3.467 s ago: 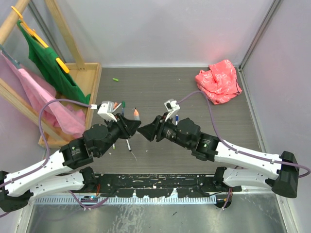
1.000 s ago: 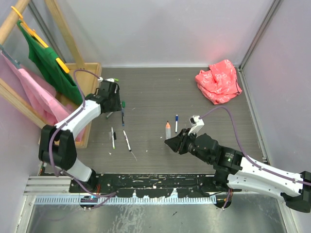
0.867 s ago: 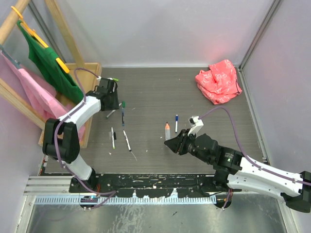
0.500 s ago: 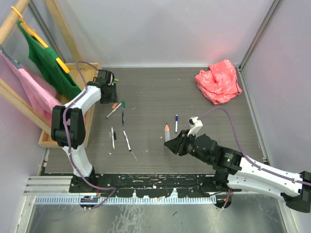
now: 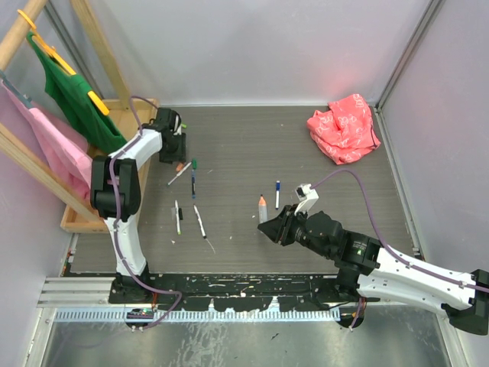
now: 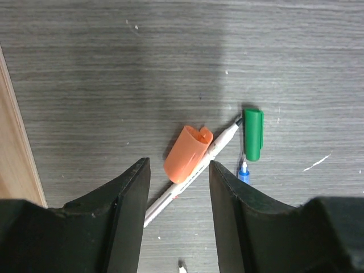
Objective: Insert the pens into the pen caps
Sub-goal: Pick up the pen cap from the center of the board.
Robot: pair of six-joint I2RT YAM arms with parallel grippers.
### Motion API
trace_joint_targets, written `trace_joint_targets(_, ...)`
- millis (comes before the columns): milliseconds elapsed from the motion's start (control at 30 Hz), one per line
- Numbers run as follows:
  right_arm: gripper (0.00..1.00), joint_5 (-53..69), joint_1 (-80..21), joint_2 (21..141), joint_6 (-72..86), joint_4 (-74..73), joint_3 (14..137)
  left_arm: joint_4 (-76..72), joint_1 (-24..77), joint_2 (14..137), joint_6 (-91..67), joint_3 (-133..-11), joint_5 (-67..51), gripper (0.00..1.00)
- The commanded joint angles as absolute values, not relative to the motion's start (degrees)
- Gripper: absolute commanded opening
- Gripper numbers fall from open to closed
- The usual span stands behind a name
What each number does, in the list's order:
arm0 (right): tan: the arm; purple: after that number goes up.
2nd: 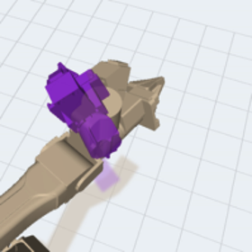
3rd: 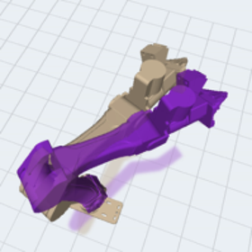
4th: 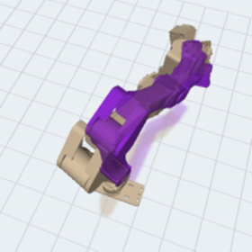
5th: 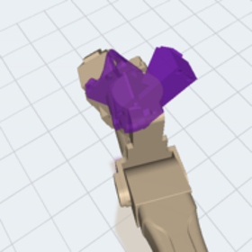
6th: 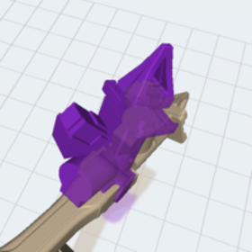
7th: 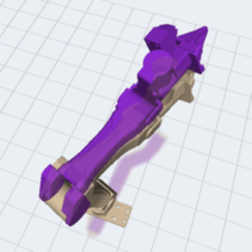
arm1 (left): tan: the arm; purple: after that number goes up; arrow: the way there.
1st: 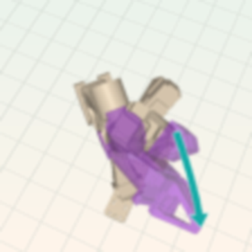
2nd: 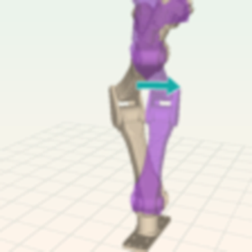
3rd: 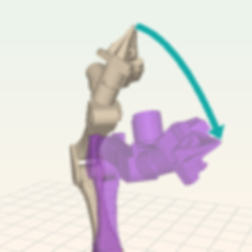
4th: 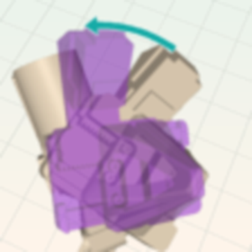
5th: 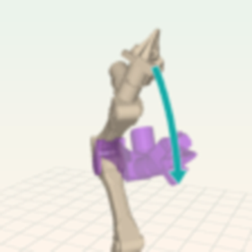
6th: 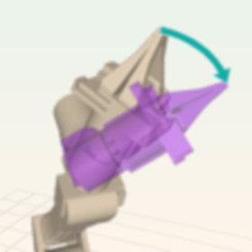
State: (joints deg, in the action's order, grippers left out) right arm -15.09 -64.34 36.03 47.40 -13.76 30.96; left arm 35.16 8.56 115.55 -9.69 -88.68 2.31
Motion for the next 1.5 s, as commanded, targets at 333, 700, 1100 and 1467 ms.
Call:
trace_joint_targets(333, 0.00, -14.89, -64.25, 38.09, 47.54, -10.00, 33.32, 36.30, 7.77, 119.68, -7.55, -92.70, 0.35, 0.44)
trace_joint_targets(700, 0.00, -14.48, -64.25, 38.58, 47.35, -9.84, 33.41, 36.25, 7.30, 120.41, -7.78, -92.86, 0.04, 0.26)
trace_joint_targets(1100, 0.00, -14.68, -64.25, 38.46, 46.96, -11.30, 34.08, 35.73, 7.21, 112.37, -7.97, -92.27, -0.59, 0.17)
trace_joint_targets(1467, 0.00, -24.82, -64.26, 33.72, 42.36, -22.49, 37.66, 36.70, 15.43, 95.96, -11.14, -85.16, -4.19, 0.14)
